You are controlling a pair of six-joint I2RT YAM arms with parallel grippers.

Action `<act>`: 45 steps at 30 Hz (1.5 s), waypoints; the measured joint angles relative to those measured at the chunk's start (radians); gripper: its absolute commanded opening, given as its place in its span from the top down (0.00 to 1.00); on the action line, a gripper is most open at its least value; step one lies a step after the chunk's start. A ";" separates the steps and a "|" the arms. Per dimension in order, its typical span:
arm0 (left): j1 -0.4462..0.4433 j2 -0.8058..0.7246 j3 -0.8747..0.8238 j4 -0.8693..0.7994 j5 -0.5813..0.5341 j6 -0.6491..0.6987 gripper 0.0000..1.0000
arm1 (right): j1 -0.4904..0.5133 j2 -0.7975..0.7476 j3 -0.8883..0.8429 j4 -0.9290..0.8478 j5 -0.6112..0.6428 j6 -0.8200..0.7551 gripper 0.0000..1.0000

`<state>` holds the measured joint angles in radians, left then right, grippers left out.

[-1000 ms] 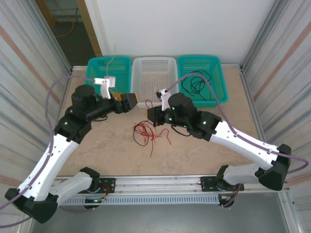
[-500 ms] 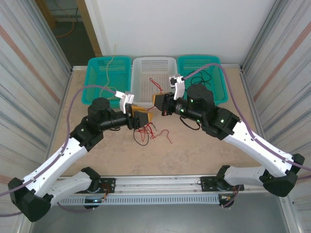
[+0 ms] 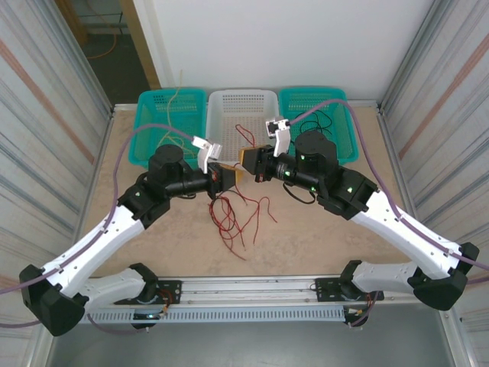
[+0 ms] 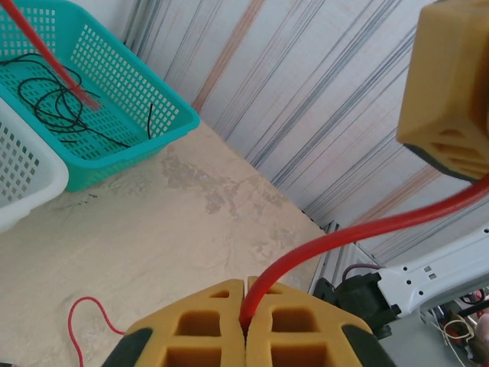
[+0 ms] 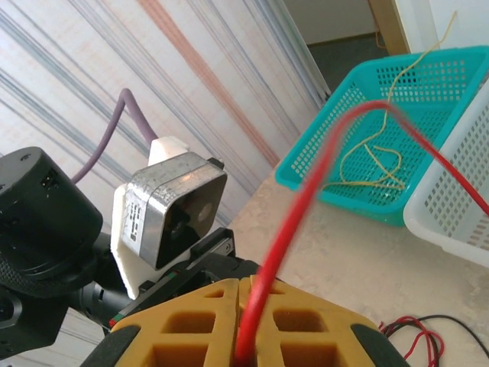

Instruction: Untangle the cables

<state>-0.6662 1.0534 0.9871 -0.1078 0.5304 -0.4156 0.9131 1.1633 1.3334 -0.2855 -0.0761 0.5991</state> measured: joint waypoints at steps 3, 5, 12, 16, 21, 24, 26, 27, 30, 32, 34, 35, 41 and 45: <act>-0.003 -0.007 0.014 -0.015 -0.022 0.001 1.00 | -0.006 -0.001 0.000 -0.004 0.003 0.010 0.47; -0.003 -0.016 0.034 -0.039 -0.048 0.001 1.00 | -0.012 -0.006 -0.008 -0.002 0.012 0.019 0.37; 0.057 -0.040 0.149 -0.095 -0.098 -0.025 1.00 | -0.050 -0.044 -0.128 -0.002 0.023 0.053 0.32; 0.078 -0.040 0.225 -0.125 -0.114 -0.035 1.00 | -0.050 -0.030 -0.201 0.007 0.016 0.082 0.34; 0.104 -0.021 0.350 -0.166 -0.134 -0.035 1.00 | -0.034 0.016 -0.325 0.076 -0.003 0.148 0.36; 0.135 0.013 0.433 -0.196 -0.143 -0.034 1.00 | -0.015 0.092 -0.343 0.067 0.005 0.179 0.39; 0.156 0.044 0.487 -0.219 -0.153 -0.033 1.00 | -0.014 0.146 -0.343 0.054 0.003 0.192 0.41; 0.165 0.058 0.507 -0.228 -0.158 -0.034 1.00 | -0.017 0.175 -0.343 0.049 0.001 0.202 0.42; 0.202 0.114 0.571 -0.258 -0.162 -0.038 1.00 | -0.018 0.278 -0.343 0.028 -0.008 0.231 0.47; 0.222 0.153 0.604 -0.273 -0.162 -0.042 1.00 | -0.016 0.343 -0.343 0.011 -0.016 0.251 0.47; 0.234 0.196 0.642 -0.292 -0.164 -0.041 1.00 | -0.009 0.379 -0.343 -0.003 -0.016 0.267 0.47; 0.235 0.224 0.668 -0.304 -0.167 -0.041 1.00 | -0.004 0.388 -0.343 -0.008 -0.015 0.279 0.47; 0.235 0.354 0.798 -0.346 -0.174 -0.040 1.00 | 0.004 0.399 -0.343 -0.006 -0.019 0.326 0.47; 0.248 0.412 0.821 -0.344 -0.184 -0.044 1.00 | 0.004 0.418 -0.344 -0.006 -0.018 0.360 0.47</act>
<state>-0.4179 1.4654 1.8080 -0.4515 0.3462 -0.4595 0.9169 1.5814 0.9897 -0.2920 -0.0944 0.9588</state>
